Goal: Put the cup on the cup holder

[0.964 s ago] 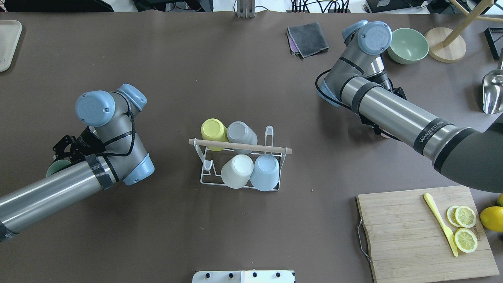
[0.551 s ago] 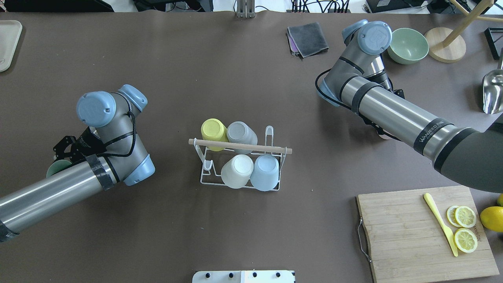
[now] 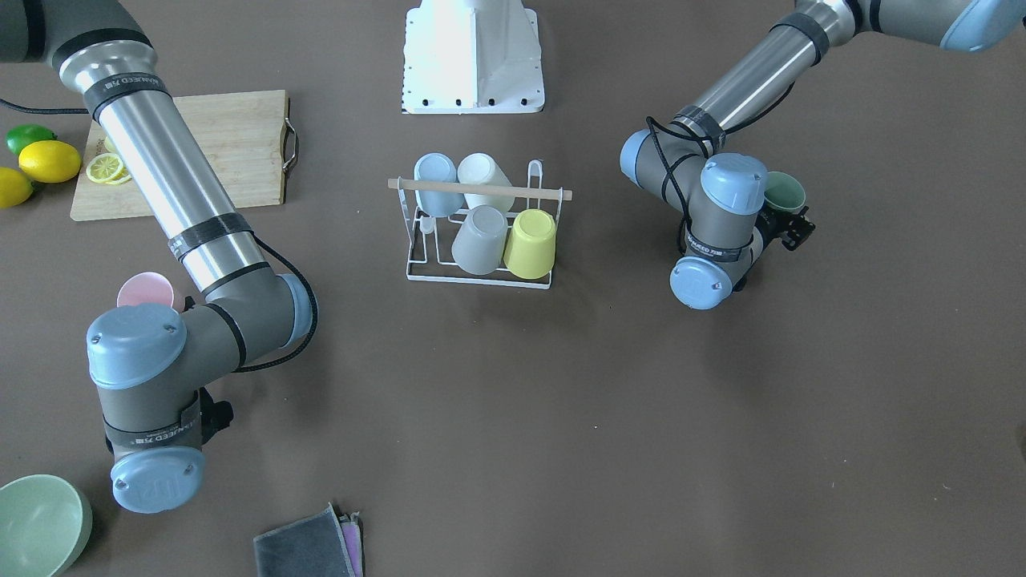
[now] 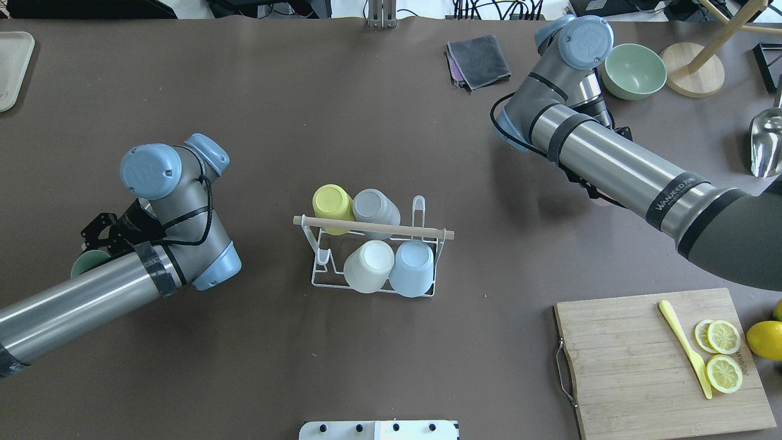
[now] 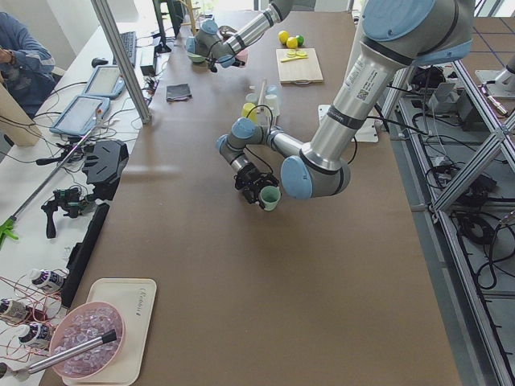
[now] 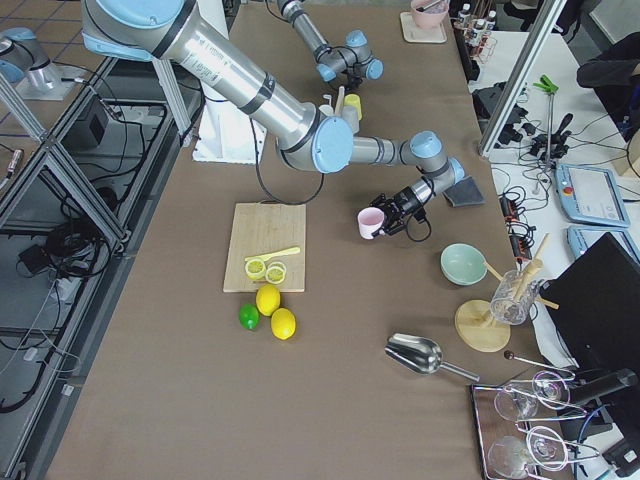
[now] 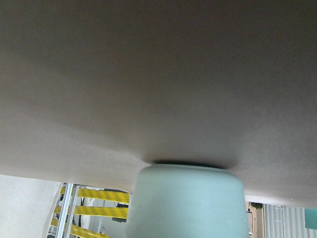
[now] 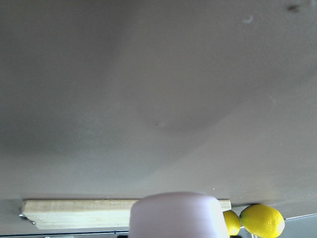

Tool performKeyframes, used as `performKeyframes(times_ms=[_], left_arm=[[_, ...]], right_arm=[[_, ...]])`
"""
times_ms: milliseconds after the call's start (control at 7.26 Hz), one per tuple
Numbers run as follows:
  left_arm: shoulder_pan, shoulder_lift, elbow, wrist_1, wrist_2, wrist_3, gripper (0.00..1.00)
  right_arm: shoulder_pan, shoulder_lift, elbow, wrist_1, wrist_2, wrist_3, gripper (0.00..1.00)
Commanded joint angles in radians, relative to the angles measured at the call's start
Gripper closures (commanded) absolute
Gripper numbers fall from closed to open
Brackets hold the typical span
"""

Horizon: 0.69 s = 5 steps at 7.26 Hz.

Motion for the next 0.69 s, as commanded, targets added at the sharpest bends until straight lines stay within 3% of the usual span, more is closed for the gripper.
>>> performKeyframes(times_ms=[0,276,551], left_arm=[[0.002,0.006,-0.001,0.005,0.001,0.000,0.02],[0.002,0.009,-0.003,0.009,0.001,0.000,0.05],[0.004,0.009,-0.001,0.009,0.001,0.000,0.24]], right_arm=[[0.052,0.004,0.197,-0.105,0.009,-0.004,1.00],[0.104,-0.006,0.371,-0.136,0.016,-0.006,1.00],[0.109,-0.070,0.577,-0.130,0.014,0.010,1.00]])
